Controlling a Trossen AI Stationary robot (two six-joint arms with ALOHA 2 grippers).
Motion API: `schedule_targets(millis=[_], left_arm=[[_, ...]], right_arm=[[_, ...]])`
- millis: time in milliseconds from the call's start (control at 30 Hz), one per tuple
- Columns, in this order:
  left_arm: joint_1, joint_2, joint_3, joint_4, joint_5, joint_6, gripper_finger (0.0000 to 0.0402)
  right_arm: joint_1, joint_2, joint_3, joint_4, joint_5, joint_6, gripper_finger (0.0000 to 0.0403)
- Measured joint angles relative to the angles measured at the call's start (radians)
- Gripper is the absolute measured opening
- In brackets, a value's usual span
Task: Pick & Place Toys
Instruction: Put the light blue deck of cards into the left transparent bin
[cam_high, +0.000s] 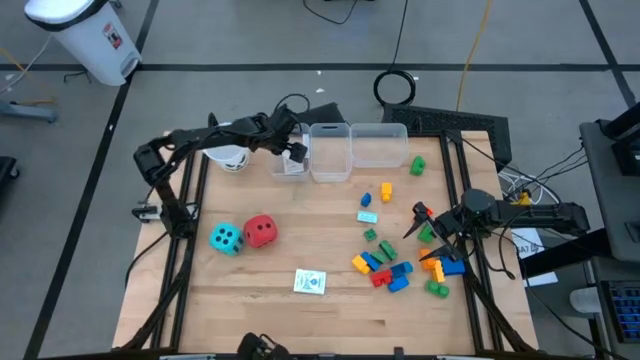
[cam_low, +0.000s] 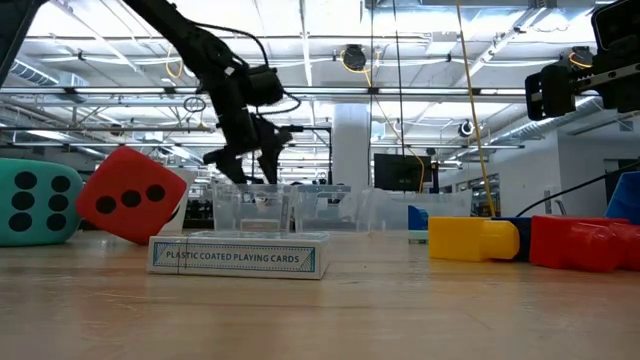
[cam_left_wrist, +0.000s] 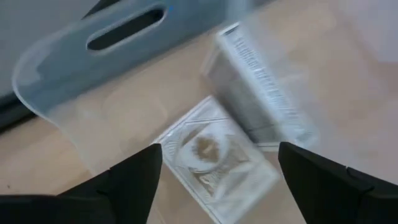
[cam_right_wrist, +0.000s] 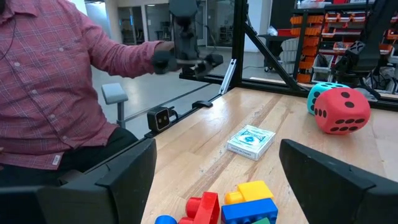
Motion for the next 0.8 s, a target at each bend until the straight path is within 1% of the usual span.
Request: schedule_targets(millis=[133, 200, 300, 433, 600, 800], left_arm=[[-0.013, -0.109, 0.0, 0.0, 0.086, 0.028, 0.0308], [-0.049, -0.176, 0.0, 0.0, 0.104, 0.054, 0.0303], [-0.152, -0.274, 0.0, 0.002, 0.112, 0.087, 0.0299], [-0.349, -0.356, 0.0, 0.003, 0.112, 0.139, 0.0302], [-0.609, -0.371, 0.001, 0.0, 0.116, 0.168, 0.0307], [-0.844, -0.303, 0.001, -0.003, 0.113, 0.177, 0.03]], right_arm=[[0.0, 0.0, 0.0, 0.0, 0.0, 0.0, 0.0314], [0.0, 0.0, 0.0, 0.0, 0.0, 0.0, 0.0314], [0.0, 0.0, 0.0, 0.0, 0.0, 0.0, 0.0315], [0.0, 0.0, 0.0, 0.0, 0.0, 0.0, 0.0314], [0.0, 0.0, 0.0, 0.0, 0.0, 0.0, 0.0315], [0.0, 0.0, 0.0, 0.0, 0.0, 0.0, 0.0314]])
